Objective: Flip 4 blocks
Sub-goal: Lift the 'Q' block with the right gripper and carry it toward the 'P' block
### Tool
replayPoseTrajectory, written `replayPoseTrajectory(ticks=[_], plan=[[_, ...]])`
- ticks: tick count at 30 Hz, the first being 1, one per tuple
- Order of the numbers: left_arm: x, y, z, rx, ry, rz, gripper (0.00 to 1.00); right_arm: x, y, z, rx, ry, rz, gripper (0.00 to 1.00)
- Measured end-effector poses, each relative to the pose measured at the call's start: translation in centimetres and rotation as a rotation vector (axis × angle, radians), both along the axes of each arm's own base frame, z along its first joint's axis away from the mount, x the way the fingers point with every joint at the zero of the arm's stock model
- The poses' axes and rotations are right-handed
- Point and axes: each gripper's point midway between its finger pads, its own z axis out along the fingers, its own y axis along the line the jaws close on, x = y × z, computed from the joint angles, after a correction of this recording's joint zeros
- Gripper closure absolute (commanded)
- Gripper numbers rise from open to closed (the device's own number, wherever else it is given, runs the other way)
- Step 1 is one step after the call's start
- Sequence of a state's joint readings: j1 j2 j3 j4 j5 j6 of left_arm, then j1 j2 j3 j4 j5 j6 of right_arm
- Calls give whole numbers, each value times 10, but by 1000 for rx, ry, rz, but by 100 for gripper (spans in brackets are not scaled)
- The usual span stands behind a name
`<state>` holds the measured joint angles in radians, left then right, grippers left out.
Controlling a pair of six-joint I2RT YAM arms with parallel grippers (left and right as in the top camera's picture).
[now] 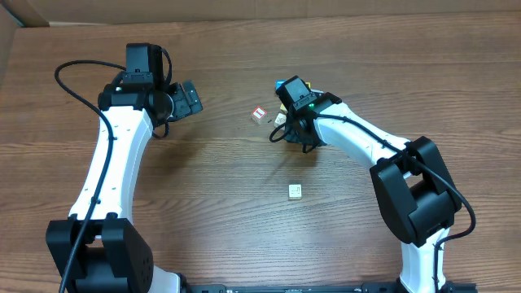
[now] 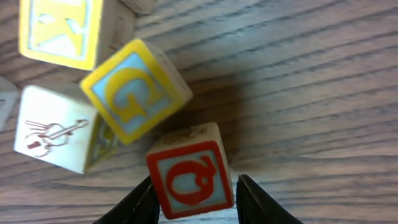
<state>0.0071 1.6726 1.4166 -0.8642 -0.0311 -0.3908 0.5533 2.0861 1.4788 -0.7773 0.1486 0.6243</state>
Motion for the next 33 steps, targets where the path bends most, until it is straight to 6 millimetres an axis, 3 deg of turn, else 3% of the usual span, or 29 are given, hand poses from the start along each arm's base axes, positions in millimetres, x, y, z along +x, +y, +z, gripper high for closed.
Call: replayPoseTrajectory(ticks=[15,20,33], plan=[[0,0,0,0,0,0,0,-4,-6,-1,-49,13,76,58],[0,0,0,0,0,0,0,5,2,2,-16,-24,85,50],[0,0,0,0,0,0,0,15,14,6,34,-67,98,50]])
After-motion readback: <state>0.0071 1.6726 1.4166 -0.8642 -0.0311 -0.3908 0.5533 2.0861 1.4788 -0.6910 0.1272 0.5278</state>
